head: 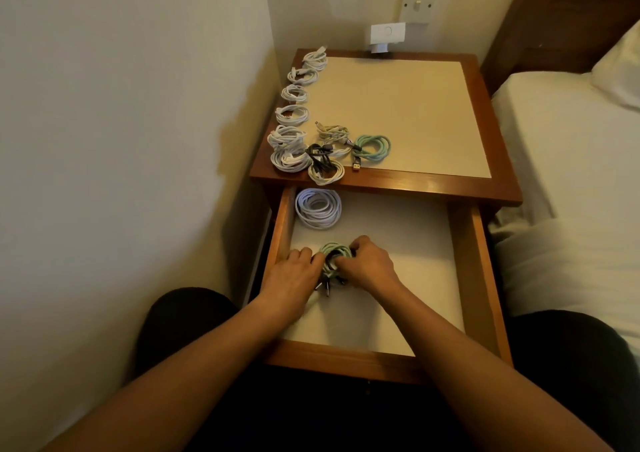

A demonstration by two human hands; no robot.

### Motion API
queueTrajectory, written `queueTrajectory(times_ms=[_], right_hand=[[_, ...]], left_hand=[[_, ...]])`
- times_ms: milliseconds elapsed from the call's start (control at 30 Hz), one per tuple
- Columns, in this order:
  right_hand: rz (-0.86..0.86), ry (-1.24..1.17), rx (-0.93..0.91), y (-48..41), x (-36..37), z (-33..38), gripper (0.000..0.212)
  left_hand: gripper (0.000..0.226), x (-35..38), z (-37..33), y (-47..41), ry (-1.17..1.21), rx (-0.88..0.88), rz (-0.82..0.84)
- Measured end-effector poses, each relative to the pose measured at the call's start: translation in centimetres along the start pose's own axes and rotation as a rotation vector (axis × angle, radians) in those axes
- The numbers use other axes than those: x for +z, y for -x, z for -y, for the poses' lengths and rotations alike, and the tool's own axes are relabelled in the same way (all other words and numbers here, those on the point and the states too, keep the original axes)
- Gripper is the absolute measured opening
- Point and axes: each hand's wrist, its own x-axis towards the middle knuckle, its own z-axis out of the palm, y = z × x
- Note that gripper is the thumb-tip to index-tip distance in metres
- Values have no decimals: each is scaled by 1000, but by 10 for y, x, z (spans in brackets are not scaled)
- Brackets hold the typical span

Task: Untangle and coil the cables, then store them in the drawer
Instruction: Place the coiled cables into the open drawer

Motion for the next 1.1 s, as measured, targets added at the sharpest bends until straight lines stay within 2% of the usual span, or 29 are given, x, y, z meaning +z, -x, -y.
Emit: queueTrajectory(times_ms=[133,233,367,467,533,600,700,833,1000,1100], right_hand=[[-25,-148,55,-10,-9,-12,26],[-38,-279,69,-17,-11,-19,25],[-52,-320,43,-7,-16,-19,27],[10,-289,2,-3,-13,-21,55],[52,-192,-71,2,-6,-22,85],[68,-77,-164,10,4,-20,101],[-32,48,-288,19,14,-17,89],[-92,81,-296,4,8,-13,76],[-84,132,-332,-4,2,-11,78],[-46,211,-336,2,-5,-11,87]], left_hand=[[45,0,11,-21,66,-21,-82],[33,-10,15,-39,38,-44,-91],[34,-16,15,-46,16,-43,-59],[35,-18,20,-38,-17,-6,-72],[29,-16,20,-29,-130,34,-109],[27,-17,21,-22,-247,23,-114],[25,-21,26,-20,-323,-23,11],[21,-23,28,-21,-295,-41,1],[37,-23,31,-23,-163,-22,-30],[32,-30,34,-20,25,-22,-89]])
